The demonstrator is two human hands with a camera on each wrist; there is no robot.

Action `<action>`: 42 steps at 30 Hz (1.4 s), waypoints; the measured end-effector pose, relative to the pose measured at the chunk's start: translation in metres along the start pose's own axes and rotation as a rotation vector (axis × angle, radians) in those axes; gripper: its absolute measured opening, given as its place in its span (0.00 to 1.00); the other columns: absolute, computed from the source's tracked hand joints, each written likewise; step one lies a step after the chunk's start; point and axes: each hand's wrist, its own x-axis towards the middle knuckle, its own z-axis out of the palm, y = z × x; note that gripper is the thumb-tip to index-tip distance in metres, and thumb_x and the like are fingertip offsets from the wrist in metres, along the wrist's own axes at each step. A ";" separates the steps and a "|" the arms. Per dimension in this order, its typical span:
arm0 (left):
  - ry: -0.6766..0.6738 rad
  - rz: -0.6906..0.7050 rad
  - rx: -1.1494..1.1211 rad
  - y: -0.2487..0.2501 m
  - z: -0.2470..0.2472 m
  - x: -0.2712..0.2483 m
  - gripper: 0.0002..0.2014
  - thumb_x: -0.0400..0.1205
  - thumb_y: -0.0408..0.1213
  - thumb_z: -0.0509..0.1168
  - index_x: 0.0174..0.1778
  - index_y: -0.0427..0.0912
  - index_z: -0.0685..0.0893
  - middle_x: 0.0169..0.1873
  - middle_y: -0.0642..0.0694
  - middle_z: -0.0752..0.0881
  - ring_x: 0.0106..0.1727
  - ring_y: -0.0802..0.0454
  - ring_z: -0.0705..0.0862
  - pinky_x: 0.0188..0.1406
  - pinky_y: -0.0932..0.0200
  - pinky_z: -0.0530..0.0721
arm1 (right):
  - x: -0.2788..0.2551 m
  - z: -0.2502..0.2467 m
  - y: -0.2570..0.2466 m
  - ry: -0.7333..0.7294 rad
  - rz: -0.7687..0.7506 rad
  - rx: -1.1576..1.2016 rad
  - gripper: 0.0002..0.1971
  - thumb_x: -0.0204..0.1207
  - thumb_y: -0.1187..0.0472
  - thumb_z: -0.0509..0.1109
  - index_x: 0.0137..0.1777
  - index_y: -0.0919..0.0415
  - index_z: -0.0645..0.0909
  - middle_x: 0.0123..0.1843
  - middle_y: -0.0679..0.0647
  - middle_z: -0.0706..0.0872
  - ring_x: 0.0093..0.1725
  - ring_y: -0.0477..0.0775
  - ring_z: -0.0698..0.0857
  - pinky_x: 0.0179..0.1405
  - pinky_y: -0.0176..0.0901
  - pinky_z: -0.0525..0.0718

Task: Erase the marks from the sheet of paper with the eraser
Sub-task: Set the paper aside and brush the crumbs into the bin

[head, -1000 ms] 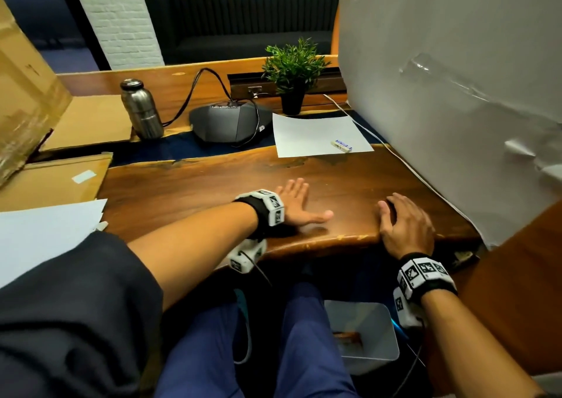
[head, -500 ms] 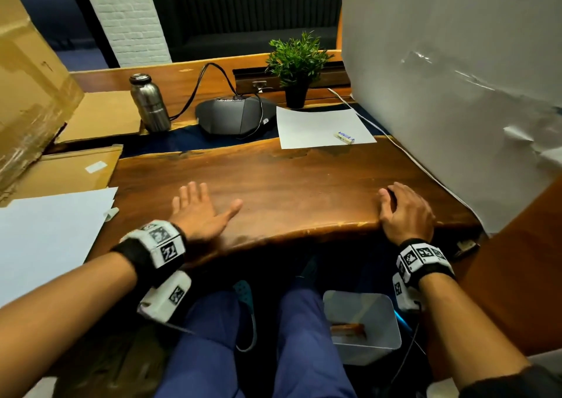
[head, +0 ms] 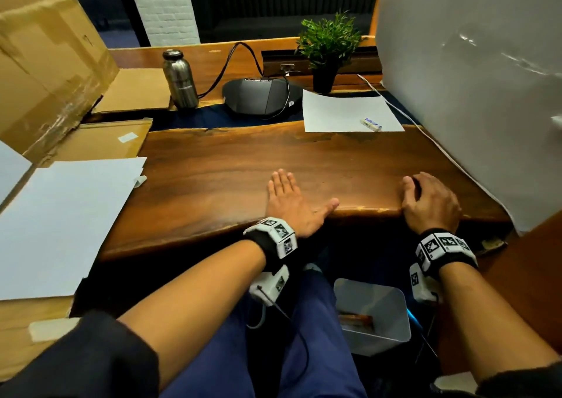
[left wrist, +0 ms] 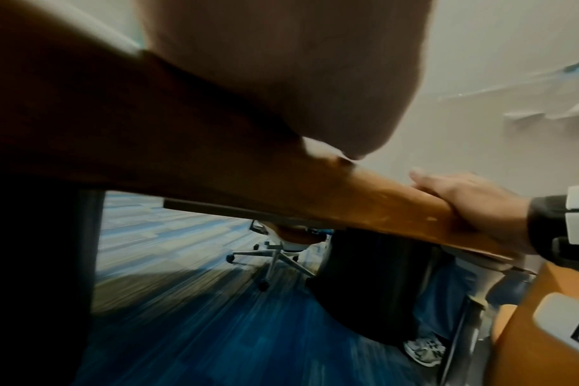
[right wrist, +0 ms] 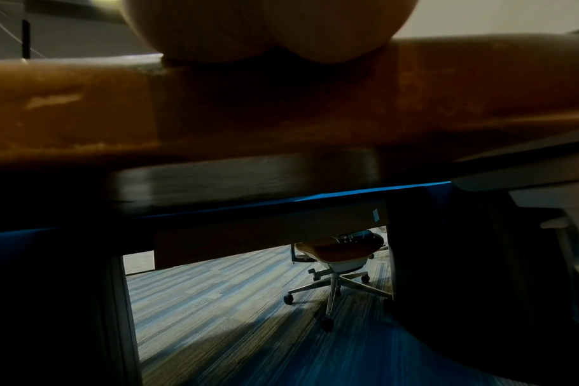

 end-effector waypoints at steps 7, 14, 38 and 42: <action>-0.067 0.262 -0.274 0.067 -0.016 0.018 0.54 0.76 0.78 0.39 0.83 0.39 0.30 0.82 0.42 0.28 0.84 0.45 0.30 0.82 0.44 0.32 | 0.000 0.003 0.003 0.001 -0.003 0.003 0.30 0.82 0.40 0.51 0.64 0.60 0.85 0.67 0.59 0.86 0.68 0.62 0.83 0.70 0.56 0.77; -0.074 -0.144 -0.026 -0.052 -0.074 0.033 0.56 0.74 0.79 0.36 0.84 0.35 0.35 0.83 0.35 0.31 0.84 0.37 0.32 0.81 0.41 0.32 | -0.001 0.004 0.003 0.017 -0.005 -0.002 0.29 0.83 0.40 0.52 0.63 0.60 0.85 0.67 0.59 0.86 0.68 0.62 0.83 0.69 0.55 0.76; -0.196 0.237 0.003 -0.011 -0.054 0.033 0.55 0.76 0.76 0.44 0.85 0.35 0.35 0.83 0.37 0.32 0.85 0.39 0.34 0.83 0.41 0.37 | -0.001 0.006 0.005 0.049 -0.019 -0.009 0.28 0.84 0.40 0.52 0.62 0.58 0.86 0.66 0.57 0.87 0.67 0.60 0.83 0.69 0.55 0.78; -0.350 -0.005 0.173 -0.047 -0.048 0.028 0.77 0.53 0.89 0.52 0.82 0.33 0.30 0.81 0.33 0.28 0.83 0.34 0.31 0.82 0.37 0.36 | -0.001 0.007 0.005 0.047 -0.006 -0.009 0.29 0.83 0.39 0.51 0.63 0.58 0.85 0.66 0.56 0.87 0.66 0.59 0.84 0.68 0.54 0.78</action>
